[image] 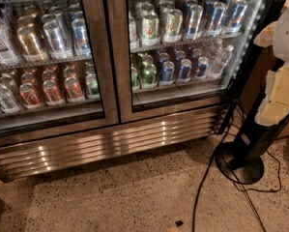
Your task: Open right fridge door
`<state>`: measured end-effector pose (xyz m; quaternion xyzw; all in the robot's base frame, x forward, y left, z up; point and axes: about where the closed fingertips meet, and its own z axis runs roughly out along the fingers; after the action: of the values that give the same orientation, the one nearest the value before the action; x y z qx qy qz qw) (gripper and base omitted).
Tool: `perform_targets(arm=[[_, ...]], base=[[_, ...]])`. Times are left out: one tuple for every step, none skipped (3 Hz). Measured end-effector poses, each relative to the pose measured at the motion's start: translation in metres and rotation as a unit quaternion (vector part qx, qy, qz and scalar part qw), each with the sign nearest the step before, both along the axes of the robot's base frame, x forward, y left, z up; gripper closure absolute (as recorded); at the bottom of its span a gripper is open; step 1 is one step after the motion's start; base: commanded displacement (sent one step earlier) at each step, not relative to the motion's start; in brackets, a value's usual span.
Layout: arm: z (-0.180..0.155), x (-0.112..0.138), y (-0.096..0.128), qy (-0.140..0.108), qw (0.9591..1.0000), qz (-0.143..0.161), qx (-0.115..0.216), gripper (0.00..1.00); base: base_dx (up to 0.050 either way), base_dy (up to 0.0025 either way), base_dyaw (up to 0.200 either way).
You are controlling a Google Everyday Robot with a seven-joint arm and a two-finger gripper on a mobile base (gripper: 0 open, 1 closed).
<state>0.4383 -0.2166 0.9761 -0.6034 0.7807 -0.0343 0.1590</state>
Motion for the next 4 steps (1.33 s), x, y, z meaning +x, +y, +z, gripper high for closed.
perform_targets(arm=[[-0.001, 0.012, 0.006, -0.007, 1.0000, 0.004, 0.004, 0.00], [-0.003, 0.054, 0.027, -0.038, 0.9989, 0.010, 0.025, 0.00], [0.002, 0.095, 0.059, -0.086, 0.9929, 0.028, 0.077, 0.00], [0.015, 0.130, 0.101, -0.126, 0.9816, 0.045, 0.136, 0.00]], base=[[0.000, 0.00000, 0.000], [0.000, 0.00000, 0.000], [0.000, 0.00000, 0.000], [0.000, 0.00000, 0.000]])
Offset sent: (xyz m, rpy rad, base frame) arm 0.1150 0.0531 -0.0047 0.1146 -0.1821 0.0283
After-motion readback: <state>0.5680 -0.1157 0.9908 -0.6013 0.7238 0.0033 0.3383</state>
